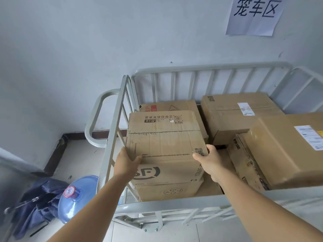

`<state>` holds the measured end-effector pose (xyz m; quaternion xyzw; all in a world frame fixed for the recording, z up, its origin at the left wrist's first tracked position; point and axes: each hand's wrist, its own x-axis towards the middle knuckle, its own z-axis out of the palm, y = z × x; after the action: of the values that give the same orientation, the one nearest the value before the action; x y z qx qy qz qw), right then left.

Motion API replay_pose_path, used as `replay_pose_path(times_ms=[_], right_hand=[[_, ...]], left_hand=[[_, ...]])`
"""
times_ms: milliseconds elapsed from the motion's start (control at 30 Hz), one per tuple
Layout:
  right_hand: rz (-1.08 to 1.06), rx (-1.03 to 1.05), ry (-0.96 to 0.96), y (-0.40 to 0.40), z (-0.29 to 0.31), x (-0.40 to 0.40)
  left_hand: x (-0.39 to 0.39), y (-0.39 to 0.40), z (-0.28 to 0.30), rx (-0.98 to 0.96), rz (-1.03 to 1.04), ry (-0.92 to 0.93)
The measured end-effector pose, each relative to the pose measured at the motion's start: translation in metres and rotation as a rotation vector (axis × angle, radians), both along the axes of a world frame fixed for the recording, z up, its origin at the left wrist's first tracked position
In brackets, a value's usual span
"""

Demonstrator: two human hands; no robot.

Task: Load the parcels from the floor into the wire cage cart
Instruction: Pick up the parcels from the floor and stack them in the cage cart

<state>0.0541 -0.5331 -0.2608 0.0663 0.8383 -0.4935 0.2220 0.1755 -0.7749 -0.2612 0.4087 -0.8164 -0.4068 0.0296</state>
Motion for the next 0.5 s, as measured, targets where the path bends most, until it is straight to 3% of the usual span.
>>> replay_pose_path(times_ms=[233,500], right_hand=[[0.151,0.27,0.101,0.004,0.035,0.029],[0.187,0.594,0.323,0.059,0.071,0.077]], left_hand=[[0.002,0.022,0.022,-0.376,-0.341,-0.117],[-0.009,0.1,0.067,-0.524,-0.836,-0.071]])
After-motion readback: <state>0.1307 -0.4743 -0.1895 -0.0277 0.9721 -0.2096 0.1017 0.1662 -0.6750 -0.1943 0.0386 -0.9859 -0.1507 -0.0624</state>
